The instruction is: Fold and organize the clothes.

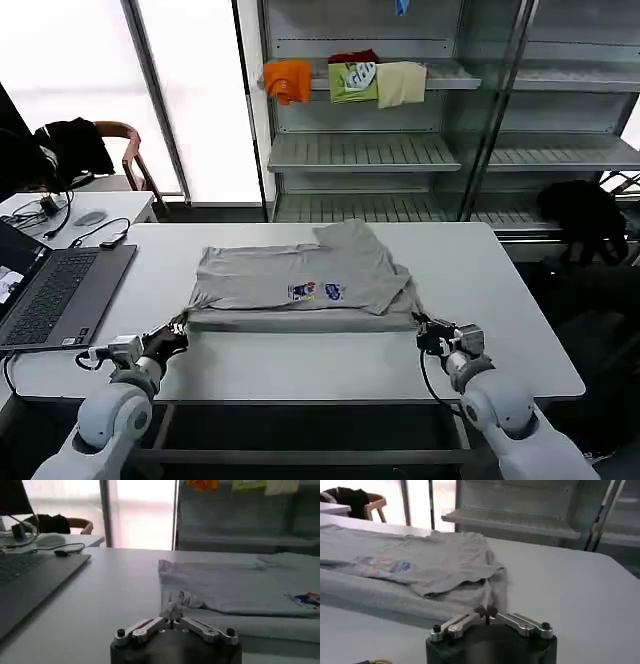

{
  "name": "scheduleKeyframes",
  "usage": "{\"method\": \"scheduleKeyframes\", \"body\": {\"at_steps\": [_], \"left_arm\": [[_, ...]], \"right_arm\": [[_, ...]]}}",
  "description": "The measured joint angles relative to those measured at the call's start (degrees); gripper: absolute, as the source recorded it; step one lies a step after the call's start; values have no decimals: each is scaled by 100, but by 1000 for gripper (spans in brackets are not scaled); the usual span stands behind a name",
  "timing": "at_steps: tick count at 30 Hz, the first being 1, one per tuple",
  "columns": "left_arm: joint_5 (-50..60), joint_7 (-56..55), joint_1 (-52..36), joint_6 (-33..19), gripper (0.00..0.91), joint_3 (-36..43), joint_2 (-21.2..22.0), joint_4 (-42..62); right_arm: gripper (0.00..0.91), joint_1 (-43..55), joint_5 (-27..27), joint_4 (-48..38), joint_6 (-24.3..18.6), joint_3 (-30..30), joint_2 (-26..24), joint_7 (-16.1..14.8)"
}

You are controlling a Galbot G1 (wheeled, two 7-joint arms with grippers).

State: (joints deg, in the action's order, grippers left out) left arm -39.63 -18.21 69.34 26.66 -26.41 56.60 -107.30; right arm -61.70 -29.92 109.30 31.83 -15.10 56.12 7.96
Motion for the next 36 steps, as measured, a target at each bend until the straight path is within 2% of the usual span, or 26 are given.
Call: {"method": "scheduleKeyframes", "body": {"at_steps": [10, 12, 13, 18, 19, 20, 21, 22, 36], "left_arm": [[35, -857, 905, 268, 20, -183, 51, -975], [57, -1016, 1067, 304, 161, -195, 74, -1125], [64, -1082, 1132, 324, 363, -201, 82, -1184], [152, -1416, 1434, 394, 353, -207, 152, -1472], [181, -1477, 1499, 402, 413, -201, 171, -1537], [207, -1530, 1553, 409, 514, -190, 193, -1594], [239, -1579, 1599, 414, 856, -180, 207, -1650], [278, -1633, 1652, 420, 907, -172, 223, -1712], [654, -2009, 1792, 521, 907, -176, 268, -2316]], "right_arm": [[0, -778, 2, 919, 72, -206, -393, 111], [0, -938, 20, 1055, 76, -230, -420, 129], [0, -1011, 31, 1104, 78, -238, -426, 140], [0, -1360, 73, 1320, 91, -278, -440, 182], [0, -1418, 85, 1357, 93, -286, -440, 192], [10, -1479, 92, 1396, 98, -295, -440, 201], [453, -1531, 95, 1432, 101, -308, -441, 210], [907, -1581, 98, 1471, 104, -327, -442, 225], [907, -1914, -10, 1818, 120, -654, -553, 453]]}}
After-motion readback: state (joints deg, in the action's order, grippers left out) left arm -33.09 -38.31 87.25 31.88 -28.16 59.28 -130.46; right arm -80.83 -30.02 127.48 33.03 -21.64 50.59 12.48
